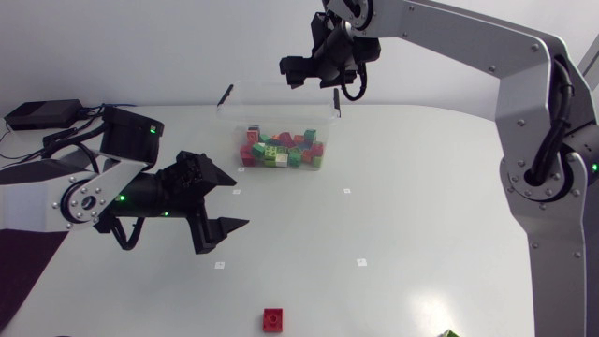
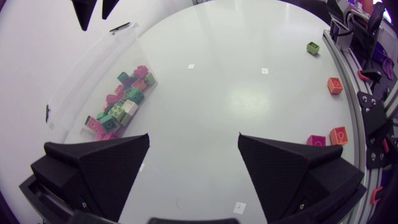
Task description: Place the duplo bricks in the container
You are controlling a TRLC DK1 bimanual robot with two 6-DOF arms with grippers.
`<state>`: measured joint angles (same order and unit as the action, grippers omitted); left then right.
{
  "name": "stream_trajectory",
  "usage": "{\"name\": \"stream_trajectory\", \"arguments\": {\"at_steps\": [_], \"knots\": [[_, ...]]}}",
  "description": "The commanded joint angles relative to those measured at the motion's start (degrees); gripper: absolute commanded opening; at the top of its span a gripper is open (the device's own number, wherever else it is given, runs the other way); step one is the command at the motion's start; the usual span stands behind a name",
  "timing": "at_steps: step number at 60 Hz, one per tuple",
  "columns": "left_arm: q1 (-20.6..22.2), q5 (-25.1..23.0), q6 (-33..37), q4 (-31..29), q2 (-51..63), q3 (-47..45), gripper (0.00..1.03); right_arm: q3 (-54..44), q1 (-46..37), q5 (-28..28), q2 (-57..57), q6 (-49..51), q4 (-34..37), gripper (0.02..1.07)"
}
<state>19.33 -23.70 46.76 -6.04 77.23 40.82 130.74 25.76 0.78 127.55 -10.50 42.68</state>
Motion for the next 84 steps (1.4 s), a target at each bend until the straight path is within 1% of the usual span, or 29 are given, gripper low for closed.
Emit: {"name": "stream_trajectory", "arguments": {"at_steps": [1, 4, 8, 13, 19, 20, 26, 29, 33, 35, 46, 59, 66, 74, 81, 84], "knots": [[0.62, -0.73, 2.19, -1.25, -1.29, -2.06, 0.99, 1.45, -0.01, 0.02, 0.95, -1.28, 2.41, 1.02], [1.06, -1.52, 3.51, -3.01, -1.65, -2.94, 0.99, 1.36, -0.09, 0.45, -0.02, -1.80, 4.61, 1.02], [1.23, -1.78, 4.74, -3.80, -1.73, -3.64, 0.99, 0.75, -0.01, 0.63, -1.07, -1.89, 6.19, 1.02], [2.82, -1.78, 6.24, -4.77, -1.91, -5.13, 0.99, -0.83, -0.01, 0.81, -3.27, -2.42, 8.74, 1.02], [4.75, -2.05, 8.17, -6.61, -2.61, -6.80, 0.99, -4.88, 0.26, 0.54, -6.61, -2.33, 9.00, 1.02], [5.80, -2.22, 8.87, -7.32, -3.05, -7.77, 0.99, -5.76, 0.35, 0.45, -7.22, -2.33, 9.00, 1.02], [8.88, -2.22, 9.31, -7.93, -3.49, -9.79, 0.99, -10.33, 0.78, 0.02, -10.39, -2.15, 8.65, 1.02], [10.73, -2.22, 10.37, -9.78, -3.58, -10.76, 0.99, -12.88, 1.05, -0.07, -11.97, -1.98, 8.56, 1.02], [11.96, -2.22, 10.54, -10.48, -3.75, -11.55, 0.99, -15.95, 1.40, -0.07, -13.90, -1.54, 8.39, 1.02], [13.63, -2.22, 10.72, -11.45, -3.84, -12.17, 0.99, -17.97, 1.66, -0.16, -14.96, -1.28, 8.30, 1.02], [16.00, -2.22, 10.19, -11.18, -2.96, -12.17, 0.98, -28.34, 3.25, -0.69, -20.85, 0.48, 6.37, 1.02], [18.64, -2.14, 8.26, -9.16, 2.05, -10.32, 0.96, -44.25, 5.09, 0.28, -30.25, 6.99, 3.73, 1.02], [20.04, -2.14, 6.15, -7.23, 4.59, -9.27, 0.91, -51.55, 5.09, 0.19, -34.38, 9.54, 3.73, 1.02], [20.92, -1.96, 4.65, -5.29, 7.41, -8.74, 0.90, -57.61, 5.27, 0.28, -37.72, 10.41, 7.33, 1.02], [21.10, -1.96, 4.13, -5.03, 8.20, -8.21, 0.78, -62.62, 5.35, 0.19, -40.36, 12.79, 10.59, 1.02], [21.10, -1.96, 4.04, -4.94, 8.46, -8.03, 0.77, -63.94, 4.83, 0.10, -40.89, 14.11, 12.26, 1.02]]}}
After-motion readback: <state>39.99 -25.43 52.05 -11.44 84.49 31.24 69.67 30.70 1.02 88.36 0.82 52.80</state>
